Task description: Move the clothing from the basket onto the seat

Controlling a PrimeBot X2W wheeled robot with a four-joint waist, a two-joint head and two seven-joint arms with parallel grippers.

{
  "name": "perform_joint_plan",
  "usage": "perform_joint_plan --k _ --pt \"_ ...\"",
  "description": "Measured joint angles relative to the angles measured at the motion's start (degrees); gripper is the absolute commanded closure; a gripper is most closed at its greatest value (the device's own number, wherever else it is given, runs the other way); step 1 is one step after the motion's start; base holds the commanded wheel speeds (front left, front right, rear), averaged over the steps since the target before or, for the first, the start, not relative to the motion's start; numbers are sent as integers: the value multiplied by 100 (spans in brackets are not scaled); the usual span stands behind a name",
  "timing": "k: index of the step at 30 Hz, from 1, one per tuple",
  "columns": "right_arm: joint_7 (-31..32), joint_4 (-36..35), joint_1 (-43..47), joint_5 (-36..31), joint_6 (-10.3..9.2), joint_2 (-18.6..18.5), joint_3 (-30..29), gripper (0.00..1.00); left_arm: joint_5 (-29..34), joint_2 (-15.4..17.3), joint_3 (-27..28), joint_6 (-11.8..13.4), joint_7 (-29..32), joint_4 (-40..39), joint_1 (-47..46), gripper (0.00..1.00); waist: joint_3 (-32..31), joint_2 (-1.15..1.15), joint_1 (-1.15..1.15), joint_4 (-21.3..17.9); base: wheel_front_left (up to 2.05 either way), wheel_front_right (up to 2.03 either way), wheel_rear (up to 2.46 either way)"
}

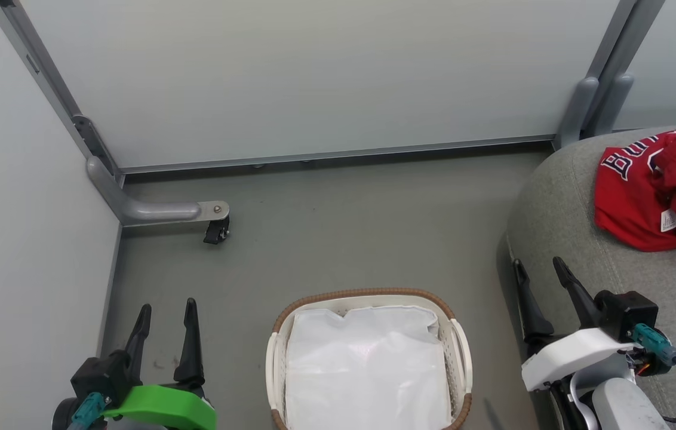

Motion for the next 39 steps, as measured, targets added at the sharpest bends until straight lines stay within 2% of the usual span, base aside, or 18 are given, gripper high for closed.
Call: perform_joint_plan --k 28,29,34,39 --pt "0 10 44 32 0 0 55 0 -5 -1 76 1 -1 164 -1 0 -7 0 0 -48 0 0 0" --pt "0 19 47 32 0 3 55 100 -9 -2 76 1 -2 179 1 100 -7 0 0 -49 0 0 0" --pt "14 247 173 37 0 44 62 100 -19 -14 45 1 2 408 28 100 -9 0 0 -50 0 0 0" --pt "155 255 209 508 0 48 15 100 -478 -20 79 1 153 409 31 100 -18 0 0 -50 0 0 0"
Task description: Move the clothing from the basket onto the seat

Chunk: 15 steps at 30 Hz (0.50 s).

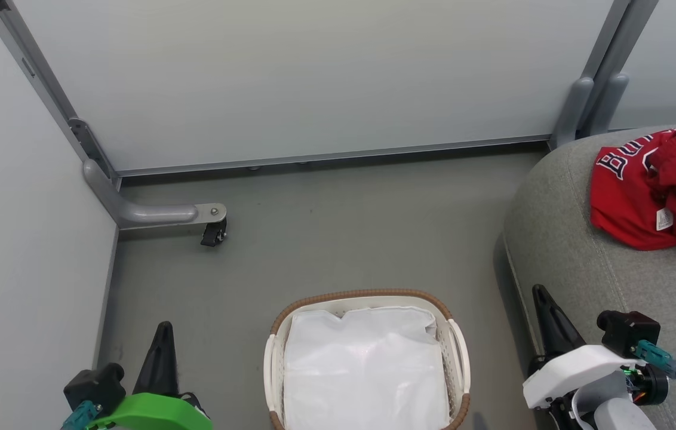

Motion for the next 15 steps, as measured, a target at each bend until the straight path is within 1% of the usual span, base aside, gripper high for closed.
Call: perform_joint_plan --k 15 --pt "398 -164 5 1430 0 -2 -170 100 -1403 1 185 0 390 -119 -10 100 -25 0 0 0 0 0 0"
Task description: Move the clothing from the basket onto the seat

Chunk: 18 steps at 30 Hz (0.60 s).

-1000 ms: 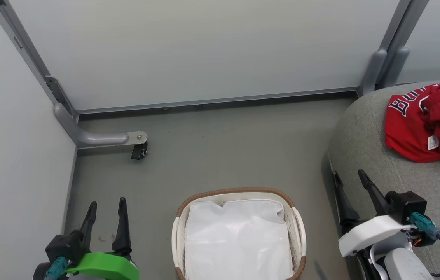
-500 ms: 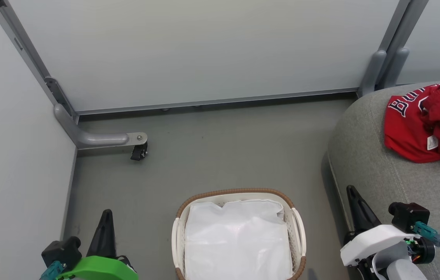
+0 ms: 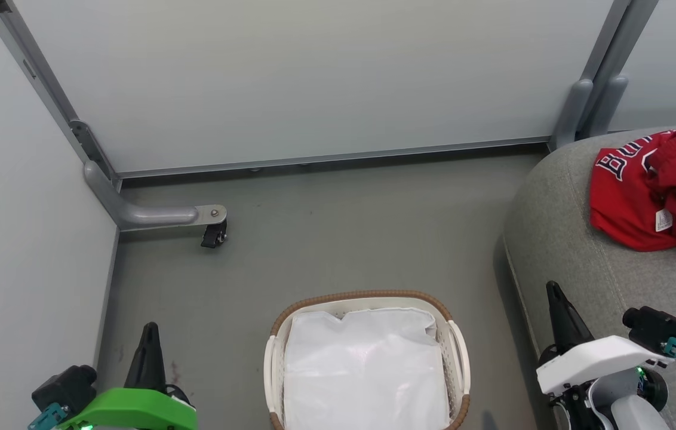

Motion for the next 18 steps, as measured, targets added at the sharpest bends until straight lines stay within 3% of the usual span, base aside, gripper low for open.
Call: perform_joint_plan --k 18 --pt "402 -164 8 1423 -1 -5 -174 100 -1394 1 187 0 393 -145 -87 100 -31 0 0 0 0 0 0"
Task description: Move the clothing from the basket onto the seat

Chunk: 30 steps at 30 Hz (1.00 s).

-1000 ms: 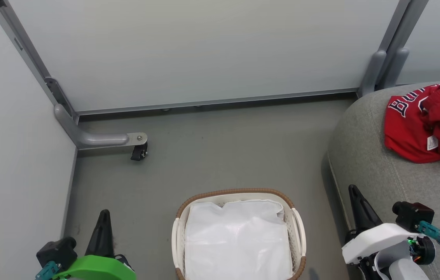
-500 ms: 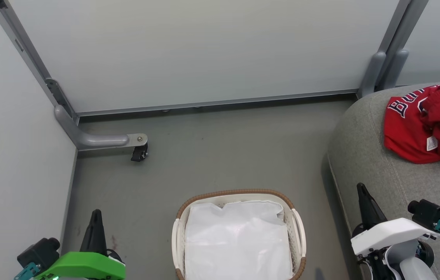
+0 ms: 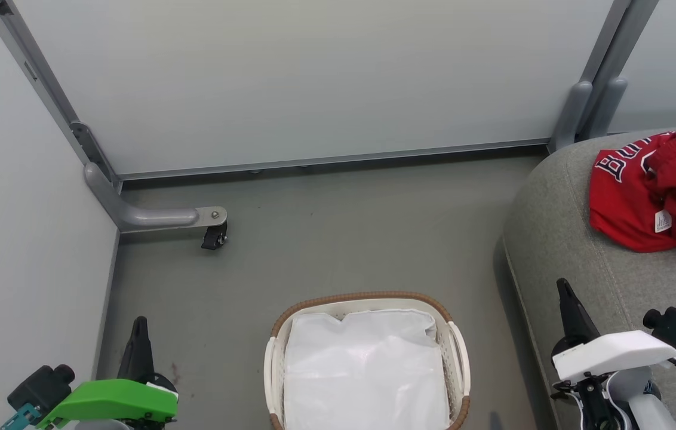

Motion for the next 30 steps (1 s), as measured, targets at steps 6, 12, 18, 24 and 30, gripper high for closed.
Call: perform_joint_plan --k 6,12,18,24,30 --pt "110 -45 1 415 0 -1 -44 100 -392 0 63 0 122 -43 -36 100 -10 0 0 0 0 0 0" --pt "226 -91 2 825 0 -3 -99 100 -784 1 123 0 229 -89 -73 100 -20 0 0 0 0 0 0" --pt "324 -134 3 1188 0 -5 -144 100 -1143 1 165 0 328 -129 -104 100 -30 0 0 0 0 0 0" --pt "423 -171 4 1534 0 -9 -185 100 -1474 1 210 0 425 -155 -119 100 -40 0 0 0 0 0 0" --pt "511 -205 5 1860 0 -12 -221 100 -1794 2 265 0 524 -182 -149 100 -50 0 0 0 0 0 0"
